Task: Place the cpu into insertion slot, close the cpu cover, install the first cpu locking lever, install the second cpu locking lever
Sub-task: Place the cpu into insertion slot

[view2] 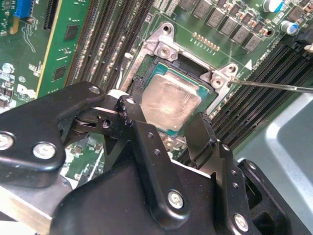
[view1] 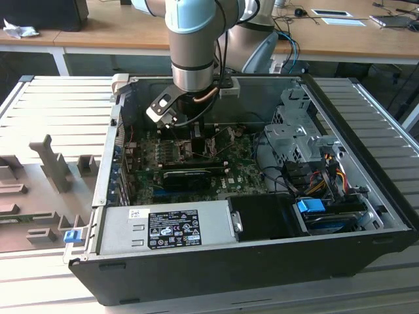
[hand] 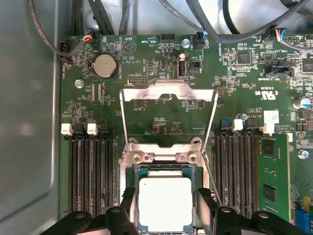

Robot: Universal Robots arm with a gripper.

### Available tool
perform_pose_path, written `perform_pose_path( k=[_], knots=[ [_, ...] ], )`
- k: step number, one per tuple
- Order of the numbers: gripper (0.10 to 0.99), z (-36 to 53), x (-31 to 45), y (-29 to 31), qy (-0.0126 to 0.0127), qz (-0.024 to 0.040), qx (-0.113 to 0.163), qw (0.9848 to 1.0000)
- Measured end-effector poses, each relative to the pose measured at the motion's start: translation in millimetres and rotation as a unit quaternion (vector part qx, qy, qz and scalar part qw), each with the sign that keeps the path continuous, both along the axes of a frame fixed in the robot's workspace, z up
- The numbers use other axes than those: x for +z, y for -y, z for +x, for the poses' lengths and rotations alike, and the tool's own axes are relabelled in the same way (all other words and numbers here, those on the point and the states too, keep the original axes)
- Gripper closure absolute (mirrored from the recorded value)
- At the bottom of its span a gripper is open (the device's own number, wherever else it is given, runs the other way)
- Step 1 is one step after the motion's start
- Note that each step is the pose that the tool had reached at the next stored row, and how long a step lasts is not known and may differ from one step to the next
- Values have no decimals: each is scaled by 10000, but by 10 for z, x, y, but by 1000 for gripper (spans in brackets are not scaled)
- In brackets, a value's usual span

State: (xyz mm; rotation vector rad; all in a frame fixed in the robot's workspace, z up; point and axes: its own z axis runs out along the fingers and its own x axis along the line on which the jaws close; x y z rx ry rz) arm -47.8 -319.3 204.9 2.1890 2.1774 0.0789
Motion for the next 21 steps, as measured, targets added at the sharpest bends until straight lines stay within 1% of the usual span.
perform_pose_path(
  k=[5, 8, 10, 11, 12, 13, 18, 21],
  knots=[
    [475, 0, 36, 0, -3, 0, 0, 10000],
    [475, 0, 72, 0, -6, 0, 0, 10000],
    [490, 0, 85, 0, -8, 0, 0, 10000],
    [620, 0, 91, 0, -9, 1, -1, 10000],
    [678, 0, 97, 0, -11, 0, -1, 10000],
    [678, 0, 100, 0, -11, 0, -1, 10000],
    [980, 0, 119, 0, -13, 0, -1, 10000],
    [980, 0, 132, 0, -14, 0, -2, 10000]
  ],
)
